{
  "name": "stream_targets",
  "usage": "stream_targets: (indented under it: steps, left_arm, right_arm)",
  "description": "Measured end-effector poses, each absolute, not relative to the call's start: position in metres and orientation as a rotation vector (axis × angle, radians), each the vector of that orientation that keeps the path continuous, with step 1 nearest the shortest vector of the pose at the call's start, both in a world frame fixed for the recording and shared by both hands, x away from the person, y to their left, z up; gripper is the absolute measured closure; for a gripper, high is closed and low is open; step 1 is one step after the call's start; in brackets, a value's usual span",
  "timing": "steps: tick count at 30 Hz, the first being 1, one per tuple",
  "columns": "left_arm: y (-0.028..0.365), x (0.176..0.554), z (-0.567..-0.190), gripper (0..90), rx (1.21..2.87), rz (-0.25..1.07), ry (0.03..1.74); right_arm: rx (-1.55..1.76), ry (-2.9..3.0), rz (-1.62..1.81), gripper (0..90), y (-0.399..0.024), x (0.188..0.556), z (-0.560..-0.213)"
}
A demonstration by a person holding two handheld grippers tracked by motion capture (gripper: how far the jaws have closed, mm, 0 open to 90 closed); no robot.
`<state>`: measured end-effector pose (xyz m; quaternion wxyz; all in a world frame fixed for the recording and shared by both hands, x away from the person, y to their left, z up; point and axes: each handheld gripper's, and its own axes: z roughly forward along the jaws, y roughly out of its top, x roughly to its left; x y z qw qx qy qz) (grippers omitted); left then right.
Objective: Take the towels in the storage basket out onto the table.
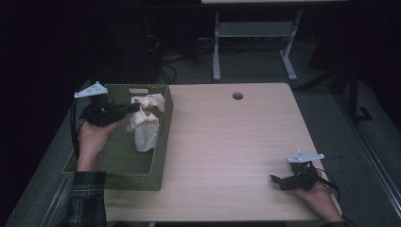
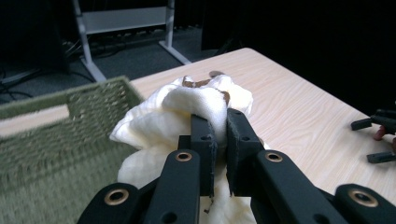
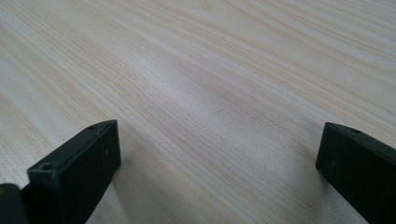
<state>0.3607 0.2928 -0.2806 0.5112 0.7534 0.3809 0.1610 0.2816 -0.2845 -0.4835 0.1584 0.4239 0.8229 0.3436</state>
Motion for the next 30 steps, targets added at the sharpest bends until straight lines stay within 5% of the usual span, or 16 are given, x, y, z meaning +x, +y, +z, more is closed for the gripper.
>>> stream_targets:
  steps: [30]
  left_arm:
    - [0.201,0.368,-0.249,82.7,1.775,0.265,0.680]
  right_arm:
    - [1.212,2.354,0.982,0.0,-0.284,0.282,-0.483]
